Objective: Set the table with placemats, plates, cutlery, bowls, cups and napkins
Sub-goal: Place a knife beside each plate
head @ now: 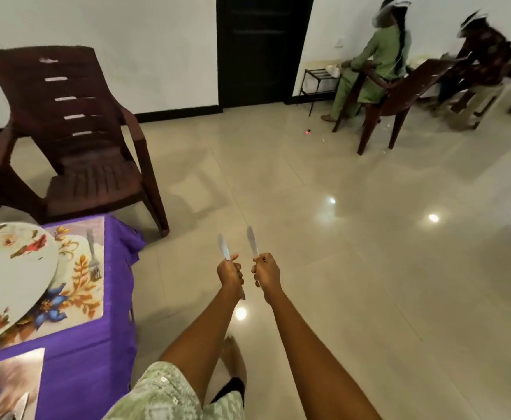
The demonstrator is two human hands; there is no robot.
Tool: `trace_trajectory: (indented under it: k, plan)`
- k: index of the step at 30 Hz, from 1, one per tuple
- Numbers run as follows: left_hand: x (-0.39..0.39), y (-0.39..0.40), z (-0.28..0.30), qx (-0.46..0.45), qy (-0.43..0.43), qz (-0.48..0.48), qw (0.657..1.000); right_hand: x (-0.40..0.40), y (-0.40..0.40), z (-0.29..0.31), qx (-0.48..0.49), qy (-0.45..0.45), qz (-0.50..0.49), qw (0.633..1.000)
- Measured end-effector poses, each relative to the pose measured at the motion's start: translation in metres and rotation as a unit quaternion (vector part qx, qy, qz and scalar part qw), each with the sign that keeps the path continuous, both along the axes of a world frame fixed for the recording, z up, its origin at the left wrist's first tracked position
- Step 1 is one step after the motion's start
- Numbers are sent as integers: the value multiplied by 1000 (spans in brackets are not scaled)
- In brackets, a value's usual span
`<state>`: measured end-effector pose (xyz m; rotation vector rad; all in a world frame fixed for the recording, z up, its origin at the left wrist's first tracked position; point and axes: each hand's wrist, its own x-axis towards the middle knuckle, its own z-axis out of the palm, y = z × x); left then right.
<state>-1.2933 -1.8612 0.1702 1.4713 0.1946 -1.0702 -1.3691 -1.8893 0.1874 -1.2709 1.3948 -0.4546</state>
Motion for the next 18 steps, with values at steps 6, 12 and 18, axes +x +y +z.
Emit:
trace_trajectory:
  k: [6,12,18]
  plan:
    - [73,-83,-17,-10,8,20,1000,68,-83,-16,-14,17,83,996]
    - [166,-147,-12,30,-81,140,986,172,-154,-8,-19,1,132,991]
    - [269,-181,12,0,-113,277,954,298,-195,3,-36,-14,278,960]
